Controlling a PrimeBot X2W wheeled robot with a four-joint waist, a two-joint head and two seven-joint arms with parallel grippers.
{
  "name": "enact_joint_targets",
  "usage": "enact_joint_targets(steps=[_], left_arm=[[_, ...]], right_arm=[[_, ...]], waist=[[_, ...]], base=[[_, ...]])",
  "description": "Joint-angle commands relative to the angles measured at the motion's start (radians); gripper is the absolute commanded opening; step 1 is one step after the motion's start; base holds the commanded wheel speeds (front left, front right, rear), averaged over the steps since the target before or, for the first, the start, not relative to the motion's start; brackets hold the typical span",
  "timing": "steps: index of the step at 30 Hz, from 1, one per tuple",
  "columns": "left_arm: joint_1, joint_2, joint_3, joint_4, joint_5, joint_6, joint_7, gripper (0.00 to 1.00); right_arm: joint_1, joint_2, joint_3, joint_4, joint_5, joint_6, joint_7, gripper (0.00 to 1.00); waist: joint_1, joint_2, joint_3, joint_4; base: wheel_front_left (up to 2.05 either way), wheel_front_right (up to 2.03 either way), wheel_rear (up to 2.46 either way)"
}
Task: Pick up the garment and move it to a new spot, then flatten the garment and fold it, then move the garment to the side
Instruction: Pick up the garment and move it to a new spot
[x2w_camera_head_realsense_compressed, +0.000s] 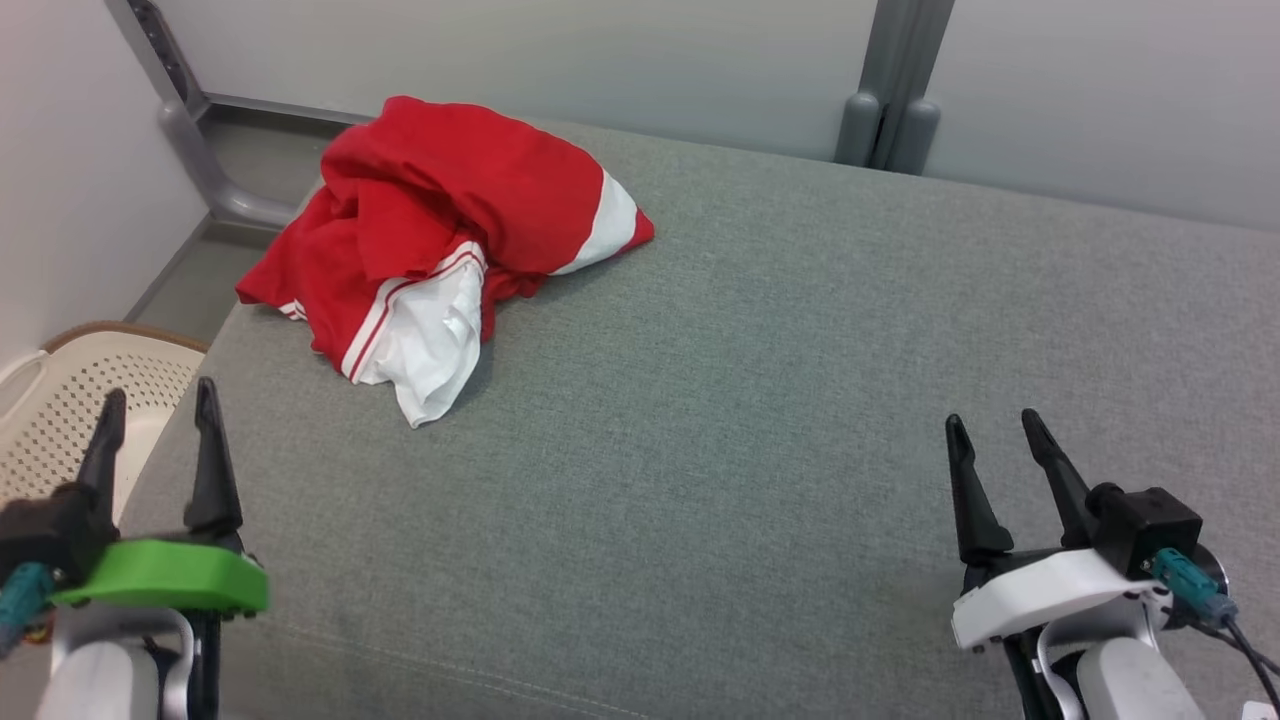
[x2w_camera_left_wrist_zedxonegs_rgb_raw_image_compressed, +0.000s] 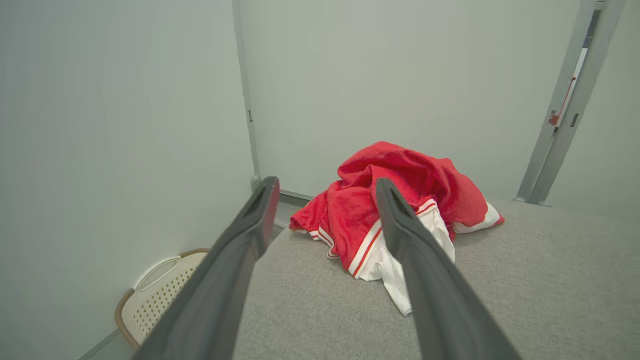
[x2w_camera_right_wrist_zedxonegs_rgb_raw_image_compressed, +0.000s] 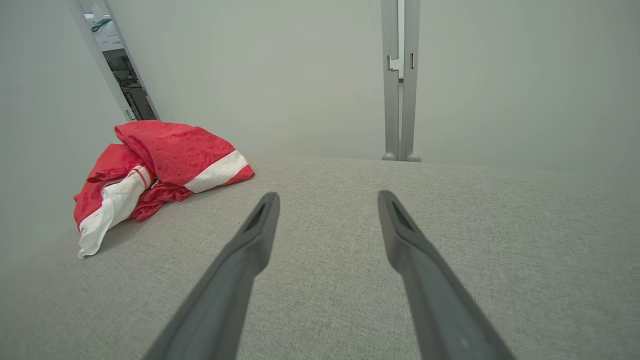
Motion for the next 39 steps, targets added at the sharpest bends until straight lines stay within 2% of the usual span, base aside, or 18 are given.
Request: enact_joint_targets(steps=[1,12,20,28,39], left_arm=[[-0.056,0.019,0.005,0.006,-0.010,-0.013,0.002,1.00],[-0.477,0.147,-0.007,0.072,-0.016,-0.067,0.058,1.00],[-0.724,0.214,-0.039,0.187,-0.045,-0.093,0.118,1.00],[-0.827,0.276,-0.117,0.371,-0.053,-0.105,0.236,1.00],[-0.842,0.303,-0.212,0.608,-0.134,-0.107,0.455,1.00]], right_arm=[[-0.021,-0.013,-0.009,-0.014,-0.008,0.000,0.007,1.00],[-0.110,-0.062,-0.058,-0.117,-0.046,0.000,0.037,1.00],[-0.146,-0.056,-0.112,-0.163,-0.053,0.000,0.025,1.00],[-0.168,-0.046,-0.123,-0.156,-0.042,0.000,0.009,1.00],[-0.190,-0.038,-0.113,-0.135,-0.040,0.000,-0.004,1.00]], waist=[[0.0000,0.0000,0.074,-0.059],[0.0000,0.0000,0.311,-0.239],[0.0000,0.0000,0.416,-0.344],[0.0000,0.0000,0.457,-0.403],[0.0000,0.0000,0.456,-0.429]], base=[[0.00,0.00,0.00],[0.00,0.00,0.00],[0.00,0.00,0.00],[0.00,0.00,0.00],[0.00,0.00,0.00]])
